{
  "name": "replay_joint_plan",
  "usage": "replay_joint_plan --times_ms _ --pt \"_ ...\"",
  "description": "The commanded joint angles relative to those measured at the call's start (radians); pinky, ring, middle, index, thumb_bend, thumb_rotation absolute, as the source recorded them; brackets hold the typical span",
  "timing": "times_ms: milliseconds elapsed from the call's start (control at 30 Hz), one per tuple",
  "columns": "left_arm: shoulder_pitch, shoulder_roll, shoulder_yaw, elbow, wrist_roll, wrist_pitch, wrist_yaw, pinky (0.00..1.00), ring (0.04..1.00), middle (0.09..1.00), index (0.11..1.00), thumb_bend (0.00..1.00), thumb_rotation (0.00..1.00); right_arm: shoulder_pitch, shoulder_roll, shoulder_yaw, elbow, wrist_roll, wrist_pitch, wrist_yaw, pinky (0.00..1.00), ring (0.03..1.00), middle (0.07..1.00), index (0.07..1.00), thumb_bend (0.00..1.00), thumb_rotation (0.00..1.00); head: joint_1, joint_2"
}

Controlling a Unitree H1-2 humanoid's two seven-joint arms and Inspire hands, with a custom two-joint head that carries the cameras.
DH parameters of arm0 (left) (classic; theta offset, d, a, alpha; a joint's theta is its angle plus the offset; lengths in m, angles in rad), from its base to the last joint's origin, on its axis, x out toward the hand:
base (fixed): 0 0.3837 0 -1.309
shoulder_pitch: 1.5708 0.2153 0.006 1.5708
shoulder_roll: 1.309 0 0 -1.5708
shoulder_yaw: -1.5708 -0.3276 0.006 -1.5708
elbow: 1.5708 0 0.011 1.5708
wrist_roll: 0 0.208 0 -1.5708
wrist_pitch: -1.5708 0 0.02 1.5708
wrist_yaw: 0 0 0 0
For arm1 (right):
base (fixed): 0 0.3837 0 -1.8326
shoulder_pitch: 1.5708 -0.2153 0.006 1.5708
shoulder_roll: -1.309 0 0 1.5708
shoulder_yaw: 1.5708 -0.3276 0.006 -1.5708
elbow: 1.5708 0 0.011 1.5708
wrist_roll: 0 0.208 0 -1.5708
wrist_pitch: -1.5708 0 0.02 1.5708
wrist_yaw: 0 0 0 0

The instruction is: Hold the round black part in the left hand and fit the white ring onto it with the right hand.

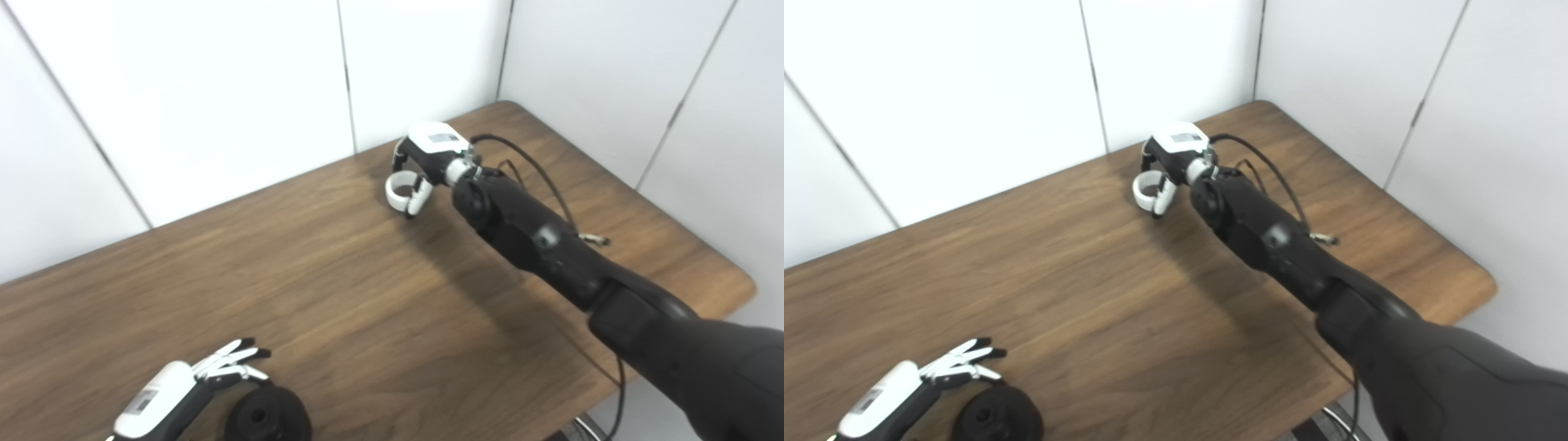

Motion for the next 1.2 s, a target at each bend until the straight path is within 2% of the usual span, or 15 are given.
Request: replay_joint_plan --times_ms 0,200,433,467,533,633,767,867,1167 --pt "0.004 0.004 -0.013 0.009 0.040 0.043 -0.038 0.88 0.968 0.896 0.487 0.52 0.07 -0.026 -0.037 -0.009 -0.061 -0.003 -0.031 0.004 0.80 0.817 0.755 0.485 0.52 0.14 0.017 0.003" --pt "0.001 -0.020 -0.019 0.027 0.061 0.062 -0.036 0.88 0.976 0.899 0.486 0.52 0.07 0.014 -0.045 -0.028 -0.166 0.014 -0.047 0.030 0.83 0.819 0.761 0.485 0.52 0.14 0.132 0.026" --pt "-0.004 -0.052 -0.027 0.002 0.085 0.113 -0.043 0.88 0.969 0.897 0.486 0.52 0.07 0.053 -0.065 -0.049 -0.270 0.039 -0.094 0.059 0.79 0.806 0.755 0.486 0.52 0.14 0.284 0.080" --pt "-0.006 -0.056 -0.028 0.007 0.087 0.113 -0.041 0.88 0.971 0.897 0.486 0.52 0.07 0.058 -0.065 -0.051 -0.285 0.042 -0.096 0.067 0.79 0.807 0.756 0.486 0.52 0.14 0.284 0.080" --pt "-0.010 -0.068 -0.030 0.009 0.096 0.120 -0.038 0.85 0.972 0.899 0.486 0.52 0.07 0.071 -0.069 -0.061 -0.321 0.058 -0.110 0.079 0.77 0.810 0.758 0.486 0.52 0.14 0.343 0.101" --pt "-0.015 -0.084 -0.037 0.014 0.113 0.126 -0.027 0.83 0.970 0.899 0.486 0.52 0.08 0.100 -0.066 -0.083 -0.386 0.099 -0.118 0.099 0.73 0.800 0.752 0.485 0.52 0.14 0.380 0.113" --pt "-0.018 -0.106 -0.042 0.029 0.133 0.131 -0.013 0.83 0.971 0.897 0.486 0.52 0.08 0.140 -0.057 -0.102 -0.453 0.132 -0.117 0.124 0.73 0.812 0.758 0.485 0.52 0.14 0.412 0.127" --pt "-0.022 -0.123 -0.046 0.044 0.154 0.118 0.008 0.81 0.967 0.890 0.485 0.52 0.08 0.172 -0.053 -0.103 -0.496 0.147 -0.134 0.132 0.71 0.811 0.759 0.484 0.52 0.14 0.434 0.136" --pt "-0.032 -0.155 -0.059 0.038 0.181 0.155 0.012 0.83 0.983 0.902 0.485 0.52 0.08 0.210 -0.052 -0.111 -0.584 0.177 -0.190 0.165 0.66 0.809 0.757 0.483 0.52 0.13 0.479 0.154"
